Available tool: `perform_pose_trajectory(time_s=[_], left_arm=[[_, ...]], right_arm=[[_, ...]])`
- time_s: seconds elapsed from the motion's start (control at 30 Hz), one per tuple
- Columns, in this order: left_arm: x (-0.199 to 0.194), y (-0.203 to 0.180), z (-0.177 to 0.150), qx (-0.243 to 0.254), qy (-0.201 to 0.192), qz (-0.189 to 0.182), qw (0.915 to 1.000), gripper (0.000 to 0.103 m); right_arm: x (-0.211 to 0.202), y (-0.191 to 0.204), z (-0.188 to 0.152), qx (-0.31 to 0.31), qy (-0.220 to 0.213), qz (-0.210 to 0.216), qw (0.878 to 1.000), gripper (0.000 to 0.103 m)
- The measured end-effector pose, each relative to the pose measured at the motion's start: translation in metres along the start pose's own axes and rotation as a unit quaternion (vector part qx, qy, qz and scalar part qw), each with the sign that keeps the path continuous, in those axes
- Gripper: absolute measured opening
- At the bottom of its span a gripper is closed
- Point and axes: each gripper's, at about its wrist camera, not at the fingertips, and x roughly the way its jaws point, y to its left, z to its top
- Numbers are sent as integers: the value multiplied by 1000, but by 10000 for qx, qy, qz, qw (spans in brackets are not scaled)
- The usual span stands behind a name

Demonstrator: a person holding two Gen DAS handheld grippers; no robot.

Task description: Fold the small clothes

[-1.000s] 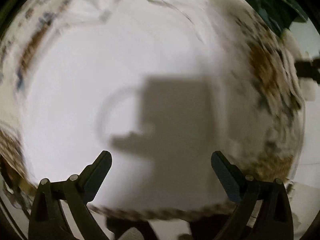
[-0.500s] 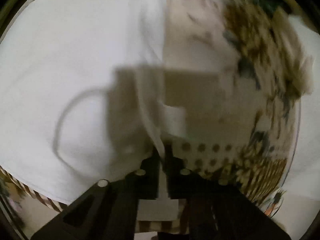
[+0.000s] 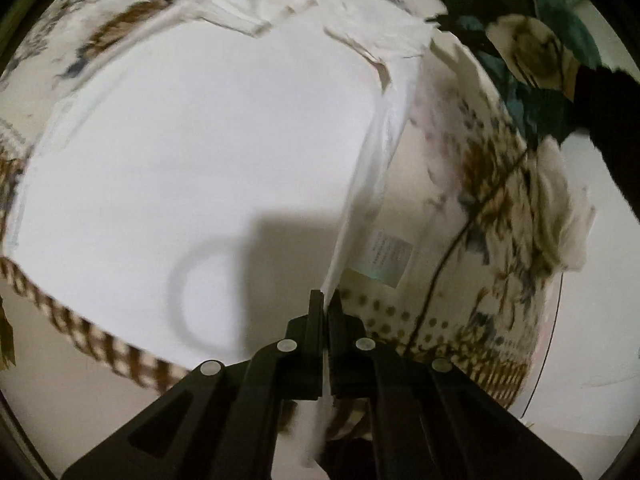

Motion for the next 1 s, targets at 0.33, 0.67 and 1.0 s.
perform_pose_trajectory(time_s=[0.33, 0.67, 1.0], left_arm=[[-77, 121, 31, -933, -652, 44, 9935, 0], [-66, 270, 58, -1741, -653, 223, 9823, 0], [-31, 334, 63, -2048, -218, 6, 9786, 0]], right_arm=[[-10, 171, -11, -997, 2, -409, 9942, 4], [141, 343, -22, -1670, 96, -1297, 9773, 3], [251, 378, -25, -1719, 150, -2273, 9584, 3]])
